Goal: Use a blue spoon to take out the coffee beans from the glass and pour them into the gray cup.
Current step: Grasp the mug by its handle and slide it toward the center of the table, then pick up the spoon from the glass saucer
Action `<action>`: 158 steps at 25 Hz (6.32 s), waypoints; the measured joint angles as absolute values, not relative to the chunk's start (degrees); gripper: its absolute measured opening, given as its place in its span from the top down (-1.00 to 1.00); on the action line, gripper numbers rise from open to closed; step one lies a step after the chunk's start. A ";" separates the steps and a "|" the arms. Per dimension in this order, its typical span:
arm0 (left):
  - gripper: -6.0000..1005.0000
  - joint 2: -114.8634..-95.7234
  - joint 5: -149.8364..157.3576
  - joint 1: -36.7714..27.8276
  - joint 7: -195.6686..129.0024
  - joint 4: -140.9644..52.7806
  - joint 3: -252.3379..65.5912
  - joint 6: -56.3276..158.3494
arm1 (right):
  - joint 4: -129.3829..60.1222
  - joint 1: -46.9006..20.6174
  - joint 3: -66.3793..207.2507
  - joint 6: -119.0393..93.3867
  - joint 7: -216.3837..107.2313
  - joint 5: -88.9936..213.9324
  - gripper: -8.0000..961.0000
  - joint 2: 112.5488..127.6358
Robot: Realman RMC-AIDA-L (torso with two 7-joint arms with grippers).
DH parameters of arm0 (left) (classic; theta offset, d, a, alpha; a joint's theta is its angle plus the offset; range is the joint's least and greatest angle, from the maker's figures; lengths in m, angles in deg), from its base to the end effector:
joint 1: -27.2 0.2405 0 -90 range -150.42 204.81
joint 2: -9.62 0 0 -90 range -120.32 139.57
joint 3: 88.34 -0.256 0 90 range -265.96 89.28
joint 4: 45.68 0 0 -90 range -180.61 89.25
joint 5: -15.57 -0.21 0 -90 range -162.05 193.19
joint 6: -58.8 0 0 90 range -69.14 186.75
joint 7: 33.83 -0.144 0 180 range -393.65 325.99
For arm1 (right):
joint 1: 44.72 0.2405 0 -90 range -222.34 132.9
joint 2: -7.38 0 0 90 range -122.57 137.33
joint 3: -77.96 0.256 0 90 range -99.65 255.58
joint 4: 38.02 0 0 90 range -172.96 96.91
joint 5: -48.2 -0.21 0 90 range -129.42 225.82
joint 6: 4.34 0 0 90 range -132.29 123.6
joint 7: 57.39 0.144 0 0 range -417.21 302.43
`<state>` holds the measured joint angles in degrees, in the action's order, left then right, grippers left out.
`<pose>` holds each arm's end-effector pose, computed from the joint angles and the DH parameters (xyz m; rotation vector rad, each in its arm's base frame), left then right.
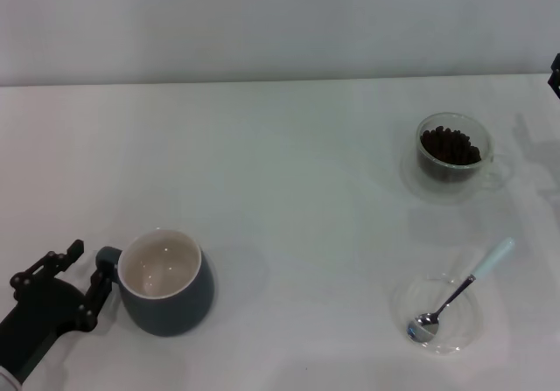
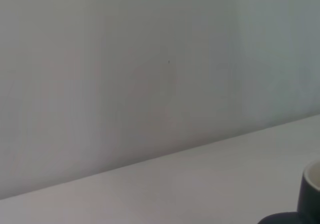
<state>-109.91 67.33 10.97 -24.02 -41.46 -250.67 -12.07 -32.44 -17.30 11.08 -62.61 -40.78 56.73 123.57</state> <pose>-0.3547 0.2418 -0.0661 -2.0217 -0.4846 -0.5438 0.3712 0.3543 0.0445 -1.4494 0.6473 0.5912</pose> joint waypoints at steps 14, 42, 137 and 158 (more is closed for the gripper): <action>0.73 -109.92 67.97 9.29 -26.19 -40.59 -250.56 -10.05 | -32.46 -17.46 11.08 -62.61 -40.78 56.73 -0.60 123.57; 0.83 -110.33 67.89 0.64 -28.49 -31.15 -250.70 0.98 | -32.00 -16.52 10.50 -62.61 -40.78 57.17 -0.60 123.57; -0.31 -110.10 62.74 8.11 -36.60 -26.20 -250.67 -3.49 | -32.19 -17.21 10.30 -65.60 -39.20 56.72 -0.60 123.55; -0.28 -109.83 83.78 16.80 -31.31 -27.45 -250.58 -19.65 | -30.04 -26.49 8.89 -71.13 -6.20 64.40 -0.60 119.77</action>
